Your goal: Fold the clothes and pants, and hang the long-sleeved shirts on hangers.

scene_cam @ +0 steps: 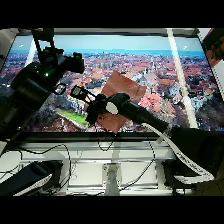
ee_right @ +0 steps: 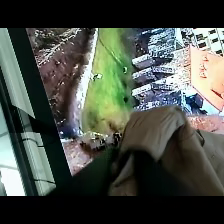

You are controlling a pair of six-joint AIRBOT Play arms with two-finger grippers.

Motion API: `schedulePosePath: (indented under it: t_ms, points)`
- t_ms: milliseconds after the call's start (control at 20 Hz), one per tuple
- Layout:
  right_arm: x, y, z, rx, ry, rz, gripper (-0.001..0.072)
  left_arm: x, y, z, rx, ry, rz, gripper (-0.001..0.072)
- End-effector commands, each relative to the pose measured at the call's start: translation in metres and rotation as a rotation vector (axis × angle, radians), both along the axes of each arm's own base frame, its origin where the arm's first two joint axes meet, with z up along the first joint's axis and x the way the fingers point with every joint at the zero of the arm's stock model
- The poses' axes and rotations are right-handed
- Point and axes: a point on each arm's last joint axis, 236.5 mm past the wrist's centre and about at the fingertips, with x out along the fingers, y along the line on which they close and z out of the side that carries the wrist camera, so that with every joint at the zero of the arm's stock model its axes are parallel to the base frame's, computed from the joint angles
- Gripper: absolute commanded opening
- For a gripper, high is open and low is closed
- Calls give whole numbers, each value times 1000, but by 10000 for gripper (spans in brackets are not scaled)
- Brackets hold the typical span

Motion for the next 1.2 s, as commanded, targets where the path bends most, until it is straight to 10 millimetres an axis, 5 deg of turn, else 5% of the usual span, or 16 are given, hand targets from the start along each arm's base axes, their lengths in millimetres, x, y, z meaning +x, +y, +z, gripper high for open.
schedulePosePath:
  t_ms: [0, 250, 450, 600, 750, 850, 1150]
  points:
    - [1, 1, -1, -4, -21, 10, 408, 1, 3, -1, 2, 5, 10, 601]
    - [52, -33, 37, 19, -107, -85, 407, -2, 29, -21, 40, 90, 98, 601]
    - [124, -126, 75, 46, -121, -361, 407, -2, 36, -34, 68, 134, 120, 601]
    - [162, -218, 86, 42, -86, -577, 407, -11, -14, -79, 251, 234, -92, 601]
    - [175, -300, 79, -2, -20, -735, 407, -40, -75, -147, 426, 384, -330, 613]
    - [174, -339, 71, -32, 27, -807, 407, -53, -105, -187, 512, 440, -414, 709]
    - [180, -406, 69, -39, 48, -944, 406, -123, -162, -296, 609, 702, -655, 701]
